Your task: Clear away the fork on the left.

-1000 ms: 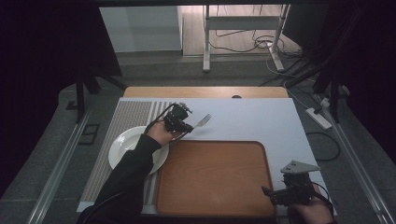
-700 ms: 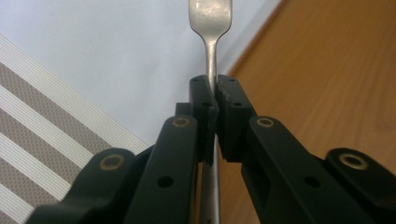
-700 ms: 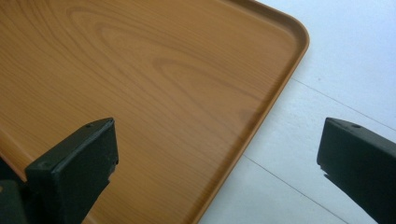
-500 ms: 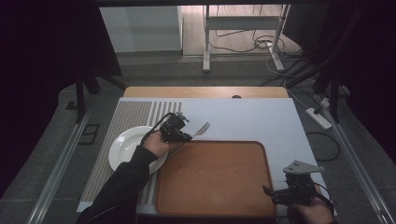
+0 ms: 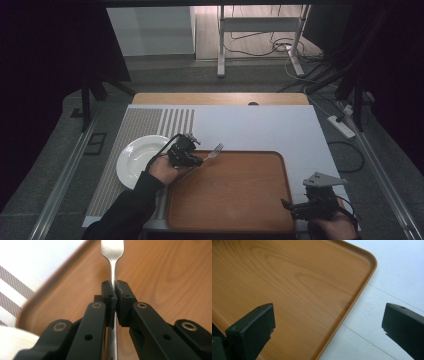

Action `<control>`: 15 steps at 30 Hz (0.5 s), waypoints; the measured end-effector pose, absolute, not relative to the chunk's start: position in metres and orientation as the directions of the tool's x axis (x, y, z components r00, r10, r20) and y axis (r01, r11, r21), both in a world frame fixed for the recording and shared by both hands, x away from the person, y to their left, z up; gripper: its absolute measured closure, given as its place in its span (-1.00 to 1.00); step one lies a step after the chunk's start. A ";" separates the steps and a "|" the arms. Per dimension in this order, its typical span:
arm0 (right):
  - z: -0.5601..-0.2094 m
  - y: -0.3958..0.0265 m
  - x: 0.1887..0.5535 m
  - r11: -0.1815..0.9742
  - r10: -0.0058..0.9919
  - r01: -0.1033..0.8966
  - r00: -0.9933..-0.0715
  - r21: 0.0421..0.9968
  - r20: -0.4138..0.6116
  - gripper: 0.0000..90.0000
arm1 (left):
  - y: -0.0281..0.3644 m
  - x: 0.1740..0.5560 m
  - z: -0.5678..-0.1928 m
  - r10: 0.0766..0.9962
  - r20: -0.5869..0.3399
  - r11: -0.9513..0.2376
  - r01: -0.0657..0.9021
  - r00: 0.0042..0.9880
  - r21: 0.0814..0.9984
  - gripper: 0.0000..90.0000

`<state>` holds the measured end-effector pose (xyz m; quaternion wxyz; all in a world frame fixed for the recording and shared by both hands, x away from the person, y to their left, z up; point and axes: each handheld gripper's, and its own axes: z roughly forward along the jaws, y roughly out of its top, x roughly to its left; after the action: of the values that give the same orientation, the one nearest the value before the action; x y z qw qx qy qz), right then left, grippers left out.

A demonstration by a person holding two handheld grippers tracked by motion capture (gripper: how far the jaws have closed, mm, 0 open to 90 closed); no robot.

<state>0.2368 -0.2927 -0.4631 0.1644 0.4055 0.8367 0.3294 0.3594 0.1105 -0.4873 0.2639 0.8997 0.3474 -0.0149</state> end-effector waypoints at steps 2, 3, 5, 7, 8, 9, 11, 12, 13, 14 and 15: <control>-0.463 -0.293 0.237 0.455 0.786 0.570 -0.618 0.684 -0.009 -1.00 | 0.113 0.353 -0.488 0.621 -0.215 -0.613 0.638 0.754 0.466 0.90; -0.463 -0.293 0.237 0.456 0.786 0.570 -0.618 0.684 -0.009 -1.00 | 0.113 0.350 -0.489 0.624 -0.215 -0.609 0.639 0.752 0.469 0.90; -0.463 -0.292 0.237 0.459 0.785 0.569 -0.619 0.682 -0.012 -1.00 | 0.115 0.343 -0.490 0.631 -0.217 -0.599 0.646 0.745 0.473 0.90; -0.463 -0.292 0.236 0.459 0.785 0.567 -0.620 0.684 -0.013 -1.00 | 0.115 0.337 -0.491 0.635 -0.221 -0.594 0.651 0.740 0.473 0.90; -0.463 -0.292 0.236 0.460 0.784 0.567 -0.620 0.683 -0.014 -1.00 | 0.115 0.334 -0.492 0.638 -0.223 -0.591 0.654 0.737 0.472 0.90; -0.463 -0.292 0.236 0.461 0.785 0.567 -0.620 0.683 -0.015 -1.00 | 0.115 0.331 -0.493 0.638 -0.222 -0.592 0.654 0.738 0.471 0.90; -0.463 -0.291 0.236 0.461 0.785 0.567 -0.620 0.683 -0.016 -1.00 | 0.114 0.325 -0.493 0.644 -0.219 -0.589 0.657 0.733 0.471 0.90; -0.463 -0.291 0.236 0.464 0.783 0.567 -0.622 0.680 -0.016 -1.00 | 0.114 0.323 -0.493 0.643 -0.218 -0.591 0.656 0.735 0.470 0.90; -0.463 -0.291 0.236 0.465 0.783 0.567 -0.622 0.680 -0.017 -1.00 | 0.114 0.319 -0.493 0.643 -0.220 -0.589 0.657 0.734 0.469 0.90; -0.463 -0.291 0.236 0.466 0.782 0.566 -0.622 0.680 -0.017 -1.00 | 0.113 0.316 -0.494 0.642 -0.220 -0.591 0.657 0.734 0.468 0.90; -0.463 -0.291 0.236 0.466 0.782 0.566 -0.623 0.680 -0.018 -1.00 | 0.112 0.313 -0.494 0.643 -0.218 -0.593 0.658 0.734 0.464 0.90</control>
<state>0.2363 -0.2913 -0.4631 0.1660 0.4012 0.8399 0.3255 0.3129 0.1124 -0.4939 0.2657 0.8924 0.3645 -0.0138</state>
